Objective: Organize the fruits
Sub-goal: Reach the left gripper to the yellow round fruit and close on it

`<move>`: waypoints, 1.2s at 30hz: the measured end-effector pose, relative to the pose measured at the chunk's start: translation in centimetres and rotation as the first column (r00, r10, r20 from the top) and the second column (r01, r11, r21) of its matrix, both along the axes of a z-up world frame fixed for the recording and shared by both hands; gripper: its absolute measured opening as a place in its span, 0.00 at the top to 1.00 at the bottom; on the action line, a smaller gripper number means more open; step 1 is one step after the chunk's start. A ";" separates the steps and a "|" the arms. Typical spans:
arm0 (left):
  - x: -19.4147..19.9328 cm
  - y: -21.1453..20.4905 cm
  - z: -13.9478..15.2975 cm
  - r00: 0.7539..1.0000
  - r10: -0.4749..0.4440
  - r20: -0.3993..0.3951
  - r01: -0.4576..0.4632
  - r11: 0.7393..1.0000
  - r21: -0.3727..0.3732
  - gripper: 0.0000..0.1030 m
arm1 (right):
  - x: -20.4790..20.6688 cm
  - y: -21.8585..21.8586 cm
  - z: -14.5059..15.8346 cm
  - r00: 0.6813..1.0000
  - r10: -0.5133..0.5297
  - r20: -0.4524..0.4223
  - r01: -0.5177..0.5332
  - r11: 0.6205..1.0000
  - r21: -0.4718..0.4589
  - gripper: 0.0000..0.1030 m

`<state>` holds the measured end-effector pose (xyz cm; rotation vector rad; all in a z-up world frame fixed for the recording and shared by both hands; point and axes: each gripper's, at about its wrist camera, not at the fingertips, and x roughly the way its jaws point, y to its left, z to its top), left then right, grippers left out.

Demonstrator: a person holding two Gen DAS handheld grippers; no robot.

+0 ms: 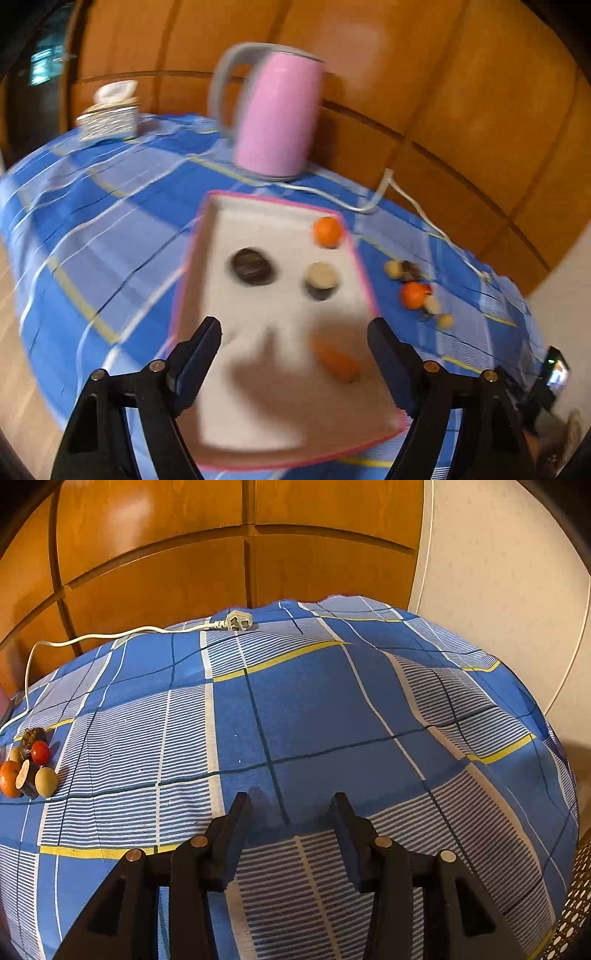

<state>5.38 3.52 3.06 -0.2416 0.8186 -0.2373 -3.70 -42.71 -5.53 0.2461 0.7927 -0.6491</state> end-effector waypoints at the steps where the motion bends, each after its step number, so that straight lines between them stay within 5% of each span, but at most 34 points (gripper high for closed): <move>1: 0.6 -0.9 0.4 1.000 -0.030 0.002 0.030 0.999 0.011 0.26 | 0.0 0.1 0.0 1.000 0.002 0.001 -0.002 1.000 0.000 0.53; 14: 7.8 -12.1 1.1 0.941 -0.334 -0.061 0.339 0.932 0.130 0.72 | 0.1 0.2 -0.2 1.000 0.015 0.012 -0.015 1.000 0.004 0.47; 26: 14.7 -18.6 -2.9 0.898 -0.383 -0.218 0.418 0.897 0.143 0.76 | 0.1 0.3 -0.3 1.000 0.018 0.012 -0.018 1.000 -0.003 0.45; 36: 17.5 -19.9 -6.8 0.882 -0.351 -0.316 0.398 0.912 0.097 0.76 | 0.2 0.4 -0.4 1.000 0.017 0.010 -0.017 1.000 -0.006 0.44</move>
